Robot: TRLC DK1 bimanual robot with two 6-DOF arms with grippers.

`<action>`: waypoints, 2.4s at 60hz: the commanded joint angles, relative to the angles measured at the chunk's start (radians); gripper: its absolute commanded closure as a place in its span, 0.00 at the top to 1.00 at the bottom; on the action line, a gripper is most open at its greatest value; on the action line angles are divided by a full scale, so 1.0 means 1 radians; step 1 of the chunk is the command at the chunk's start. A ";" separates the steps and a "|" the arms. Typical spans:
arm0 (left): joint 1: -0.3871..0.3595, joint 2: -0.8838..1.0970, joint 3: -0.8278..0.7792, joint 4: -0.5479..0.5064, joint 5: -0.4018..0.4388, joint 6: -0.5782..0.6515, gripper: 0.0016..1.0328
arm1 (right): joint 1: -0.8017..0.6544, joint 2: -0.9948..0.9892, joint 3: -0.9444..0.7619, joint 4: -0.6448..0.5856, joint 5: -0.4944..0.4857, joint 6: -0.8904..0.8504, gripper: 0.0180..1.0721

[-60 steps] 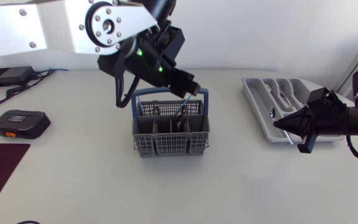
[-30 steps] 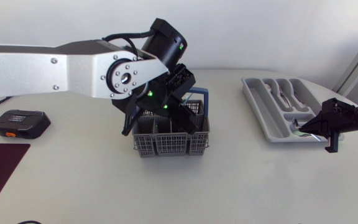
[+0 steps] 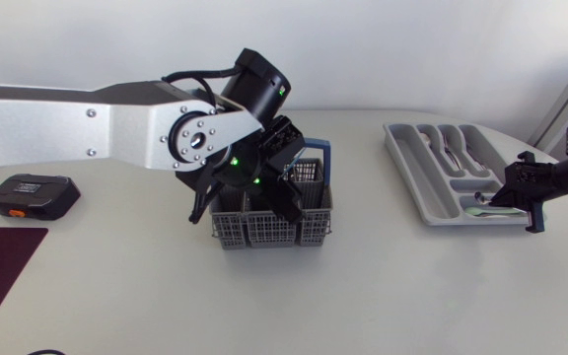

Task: Unload the cutlery basket into the drawer organizer.

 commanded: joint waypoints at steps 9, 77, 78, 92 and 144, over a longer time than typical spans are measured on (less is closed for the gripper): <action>0.005 -0.042 -0.044 0.016 0.006 0.043 0.56 | 0.012 0.067 -0.006 0.091 0.066 -0.052 0.22; -0.014 -0.007 -0.187 0.314 -0.078 0.142 0.46 | -0.006 -0.472 -0.526 0.285 -0.167 0.160 0.94; -0.015 -0.007 -0.200 0.337 -0.083 0.139 0.45 | -0.005 -0.485 -0.545 0.292 -0.172 0.170 0.94; -0.047 0.028 -0.259 0.460 -0.165 0.110 0.43 | 0.018 -0.564 -0.661 0.310 -0.212 0.225 0.94; -0.026 0.154 -0.184 0.493 -0.222 0.064 0.34 | -0.032 -0.550 -0.744 0.336 -0.299 0.193 0.94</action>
